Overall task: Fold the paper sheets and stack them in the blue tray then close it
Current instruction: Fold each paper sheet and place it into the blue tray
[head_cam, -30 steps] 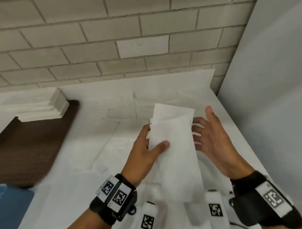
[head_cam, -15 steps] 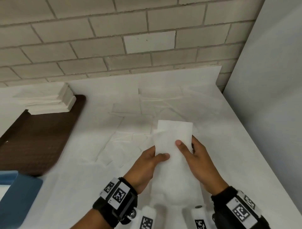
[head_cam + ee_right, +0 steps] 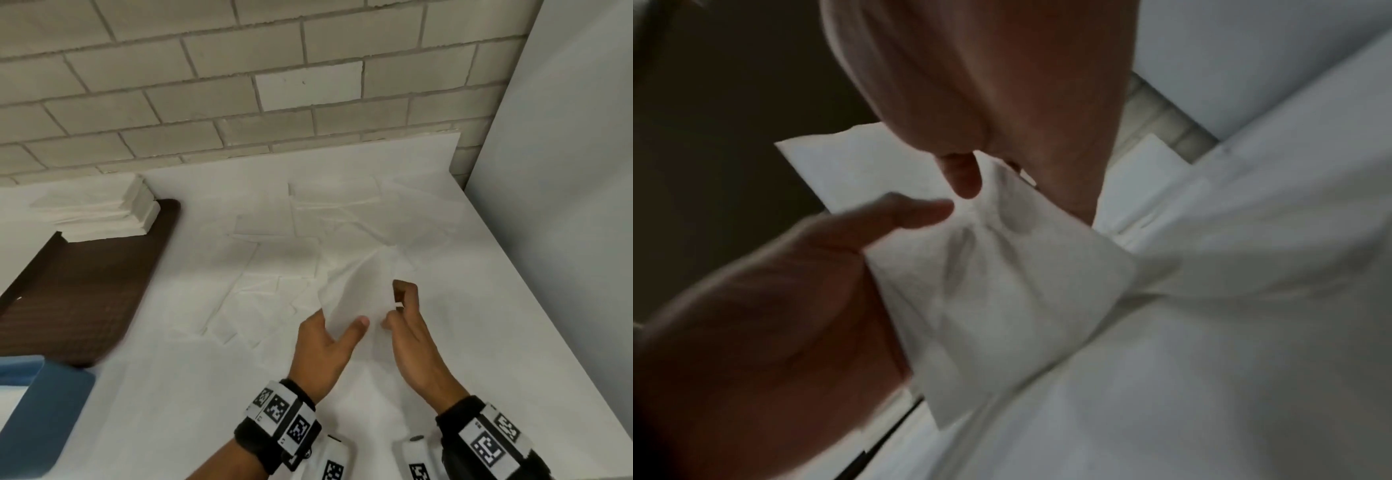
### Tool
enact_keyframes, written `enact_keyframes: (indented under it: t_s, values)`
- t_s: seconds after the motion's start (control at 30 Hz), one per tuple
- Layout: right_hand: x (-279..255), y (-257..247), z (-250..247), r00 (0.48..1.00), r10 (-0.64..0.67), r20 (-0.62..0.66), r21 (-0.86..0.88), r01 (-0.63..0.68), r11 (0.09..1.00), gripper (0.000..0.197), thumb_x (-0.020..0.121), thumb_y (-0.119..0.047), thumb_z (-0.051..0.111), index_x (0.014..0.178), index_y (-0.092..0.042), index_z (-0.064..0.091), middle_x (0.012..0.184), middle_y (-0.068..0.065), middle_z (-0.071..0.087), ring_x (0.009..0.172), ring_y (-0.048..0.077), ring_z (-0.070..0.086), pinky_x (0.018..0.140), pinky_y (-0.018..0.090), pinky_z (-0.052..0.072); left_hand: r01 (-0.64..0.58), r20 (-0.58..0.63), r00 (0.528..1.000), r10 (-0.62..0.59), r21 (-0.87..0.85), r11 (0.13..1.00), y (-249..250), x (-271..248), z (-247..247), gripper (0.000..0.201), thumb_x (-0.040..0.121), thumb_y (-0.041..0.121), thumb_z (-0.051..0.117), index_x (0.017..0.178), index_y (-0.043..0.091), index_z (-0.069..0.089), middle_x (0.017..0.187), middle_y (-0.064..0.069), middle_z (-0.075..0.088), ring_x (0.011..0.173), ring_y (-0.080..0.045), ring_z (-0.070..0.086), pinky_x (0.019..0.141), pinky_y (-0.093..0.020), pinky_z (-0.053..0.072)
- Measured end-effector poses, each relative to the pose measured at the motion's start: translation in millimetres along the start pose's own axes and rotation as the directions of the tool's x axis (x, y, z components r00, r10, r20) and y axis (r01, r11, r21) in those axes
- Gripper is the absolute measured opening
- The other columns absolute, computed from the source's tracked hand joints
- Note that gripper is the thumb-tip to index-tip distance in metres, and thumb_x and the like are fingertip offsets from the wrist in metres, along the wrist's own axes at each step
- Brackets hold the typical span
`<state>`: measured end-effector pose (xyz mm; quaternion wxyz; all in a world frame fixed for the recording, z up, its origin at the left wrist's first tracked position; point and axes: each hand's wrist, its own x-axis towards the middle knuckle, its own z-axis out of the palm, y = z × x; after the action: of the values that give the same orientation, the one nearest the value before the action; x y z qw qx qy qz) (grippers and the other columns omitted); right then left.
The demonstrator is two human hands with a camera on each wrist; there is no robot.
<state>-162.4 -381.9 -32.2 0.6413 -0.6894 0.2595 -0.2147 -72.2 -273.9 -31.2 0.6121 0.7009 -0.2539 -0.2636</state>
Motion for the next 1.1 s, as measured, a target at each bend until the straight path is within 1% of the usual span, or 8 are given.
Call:
enact_keyframes:
  t_s: [0.2, 0.37, 0.53, 0.63, 0.73, 0.83, 0.97, 1.1]
  values:
    - [-4, -27, 2, 0.996, -0.089, 0.012, 0.113, 0.087, 0.99, 0.037, 0.1, -0.003, 0.038, 0.116, -0.035, 0.047, 0.111, -0.017, 0.063, 0.105, 0.003, 0.062, 0.088, 0.022, 0.052, -0.214, -0.038, 0.977, 0.211, -0.133, 0.968, 30, 8, -4, 0.025, 0.094, 0.008, 0.067, 0.105, 0.03, 0.069, 0.1, 0.016, 0.078, 0.096, -0.004, 0.074, 0.077, -0.016, 0.056]
    - [0, -17, -8, 0.998, -0.003, 0.069, -0.051, 0.007, 0.999, 0.031, 0.096, -0.007, 0.037, 0.114, -0.031, 0.043, 0.111, -0.009, 0.056, 0.101, 0.006, 0.057, 0.082, 0.017, 0.045, -0.109, 0.037, 0.993, 0.108, 0.022, 0.994, 7, 10, -11, 0.025, 0.091, 0.013, 0.074, 0.106, 0.033, 0.071, 0.104, 0.013, 0.078, 0.097, -0.004, 0.074, 0.083, -0.025, 0.056]
    - [2, -25, 7, 0.989, -0.115, -0.096, 0.046, 0.12, 0.992, 0.04, 0.089, -0.016, 0.036, 0.126, -0.029, 0.045, 0.117, -0.005, 0.059, 0.108, 0.014, 0.059, 0.096, 0.033, 0.049, -0.18, 0.05, 0.983, 0.179, 0.006, 0.984, 21, 15, -6, 0.018, 0.094, 0.01, 0.07, 0.107, 0.022, 0.076, 0.104, 0.01, 0.079, 0.097, -0.005, 0.074, 0.083, -0.02, 0.057]
    - [4, -33, 11, 0.969, -0.172, -0.178, 0.078, 0.189, 0.979, 0.046, 0.09, -0.012, 0.036, 0.132, -0.028, 0.043, 0.123, -0.003, 0.058, 0.113, 0.016, 0.057, 0.098, 0.033, 0.047, -0.214, 0.042, 0.976, 0.214, -0.012, 0.977, 26, 17, -6, 0.019, 0.094, 0.008, 0.07, 0.112, 0.011, 0.075, 0.104, 0.004, 0.079, 0.099, -0.009, 0.075, 0.085, -0.024, 0.058]
    - [3, -27, 8, 0.968, -0.14, -0.209, 0.064, 0.157, 0.986, 0.044, 0.087, -0.012, 0.035, 0.128, -0.021, 0.047, 0.115, 0.001, 0.06, 0.102, 0.013, 0.059, 0.086, 0.025, 0.048, -0.132, 0.049, 0.99, 0.13, 0.037, 0.991, 10, 14, -6, 0.023, 0.09, 0.013, 0.073, 0.113, 0.018, 0.074, 0.106, 0.005, 0.079, 0.1, -0.009, 0.074, 0.087, -0.03, 0.058]
    - [3, -23, 4, 0.978, -0.088, -0.188, 0.086, 0.105, 0.991, 0.042, 0.095, 0.0, 0.035, 0.13, -0.02, 0.048, 0.109, -0.008, 0.063, 0.093, 0.001, 0.061, 0.077, 0.014, 0.048, -0.12, 0.04, 0.992, 0.119, 0.03, 0.992, 9, 14, -7, 0.025, 0.09, 0.012, 0.074, 0.114, 0.02, 0.073, 0.108, 0.005, 0.078, 0.102, -0.008, 0.073, 0.089, -0.028, 0.058]
    - [0, -23, 5, 0.988, -0.065, -0.138, 0.072, 0.076, 0.995, 0.047, 0.094, 0.009, 0.032, 0.127, -0.019, 0.048, 0.098, -0.019, 0.063, 0.089, -0.002, 0.06, 0.08, 0.015, 0.048, -0.174, 0.031, 0.984, 0.174, 0.001, 0.985, 20, 19, -10, 0.019, 0.092, 0.007, 0.071, 0.11, 0.012, 0.075, 0.102, 0.004, 0.079, 0.098, -0.007, 0.074, 0.085, -0.021, 0.057]
    - [-4, -19, 8, 0.989, -0.023, -0.145, 0.048, 0.03, 0.998, 0.037, 0.094, 0.01, 0.03, 0.112, -0.016, 0.049, 0.079, -0.028, 0.059, 0.075, -0.006, 0.056, 0.072, 0.012, 0.045, -0.114, 0.072, 0.992, 0.108, 0.078, 0.99, 4, 13, -9, 0.024, 0.092, 0.008, 0.072, 0.107, 0.027, 0.073, 0.104, 0.007, 0.079, 0.098, -0.005, 0.073, 0.087, -0.025, 0.056]
